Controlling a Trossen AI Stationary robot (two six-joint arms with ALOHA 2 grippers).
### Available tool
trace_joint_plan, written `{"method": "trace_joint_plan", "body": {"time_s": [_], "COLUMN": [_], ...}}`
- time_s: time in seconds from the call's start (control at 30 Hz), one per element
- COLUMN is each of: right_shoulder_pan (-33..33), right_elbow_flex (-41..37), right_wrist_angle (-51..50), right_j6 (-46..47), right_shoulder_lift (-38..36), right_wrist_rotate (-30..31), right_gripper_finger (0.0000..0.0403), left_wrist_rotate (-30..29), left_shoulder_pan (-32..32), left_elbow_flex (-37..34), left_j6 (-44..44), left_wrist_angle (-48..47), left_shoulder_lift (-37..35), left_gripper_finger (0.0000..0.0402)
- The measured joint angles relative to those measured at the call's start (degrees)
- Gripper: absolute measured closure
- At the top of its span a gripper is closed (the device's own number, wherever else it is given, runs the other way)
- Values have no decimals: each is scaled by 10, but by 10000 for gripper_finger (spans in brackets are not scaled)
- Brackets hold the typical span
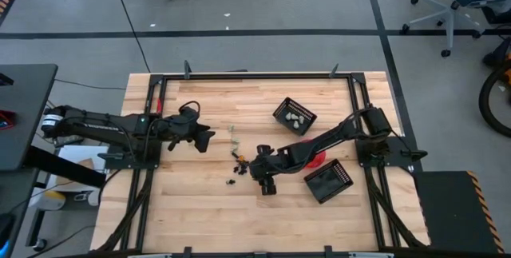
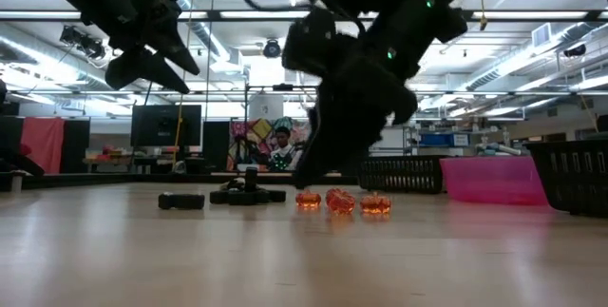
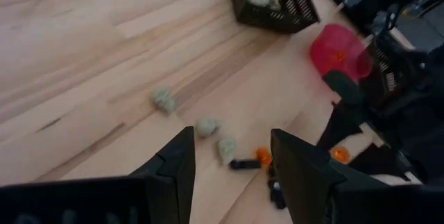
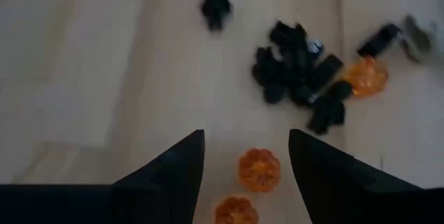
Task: Sort Halloween decoration
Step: Put the orange pumpkin toy into the red bowl
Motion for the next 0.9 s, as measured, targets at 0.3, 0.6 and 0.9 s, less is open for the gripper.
{"method": "trace_joint_plan", "body": {"time_s": [0.3, 0.6, 0.9], "right_shoulder_pan": [-1, -1, -1], "right_elbow_flex": [0, -35, -52], "right_wrist_angle": [-3, 31, 54], "right_j6": [7, 1, 14], "right_shoulder_lift": [3, 4, 2], "right_wrist_rotate": [9, 5, 2], "right_gripper_finger": [193, 225, 268], "left_wrist_rotate": [6, 6, 6], "left_shoulder_pan": [-7, -7, -7], "left_elbow_flex": [0, 0, 0], "left_j6": [1, 1, 1], "left_wrist_angle": [-1, -1, -1], "left_shoulder_lift": [0, 0, 0], "left_gripper_finger": [239, 239, 239]}}
